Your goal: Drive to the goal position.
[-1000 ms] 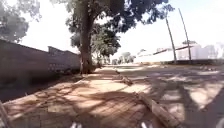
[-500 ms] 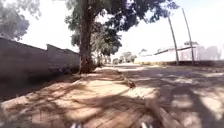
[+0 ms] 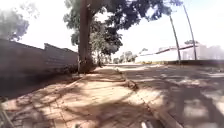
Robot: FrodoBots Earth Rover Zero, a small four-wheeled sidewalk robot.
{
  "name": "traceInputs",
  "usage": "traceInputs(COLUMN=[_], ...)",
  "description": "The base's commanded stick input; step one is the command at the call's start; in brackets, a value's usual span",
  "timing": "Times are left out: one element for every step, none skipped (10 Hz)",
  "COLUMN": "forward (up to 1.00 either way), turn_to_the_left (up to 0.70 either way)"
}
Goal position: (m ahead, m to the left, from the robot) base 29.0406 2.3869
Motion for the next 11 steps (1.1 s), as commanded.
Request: traceInputs(forward=[0.70, 0.70, 0.70, 0.70, 0.70, 0.70, 0.70, 0.70, 0.70, 0.70, 0.70], turn_to_the_left=[0.00, 0.00, 0.00, 0.00, 0.00, 0.00, 0.00, 0.00, 0.00, 0.00, 0.00])
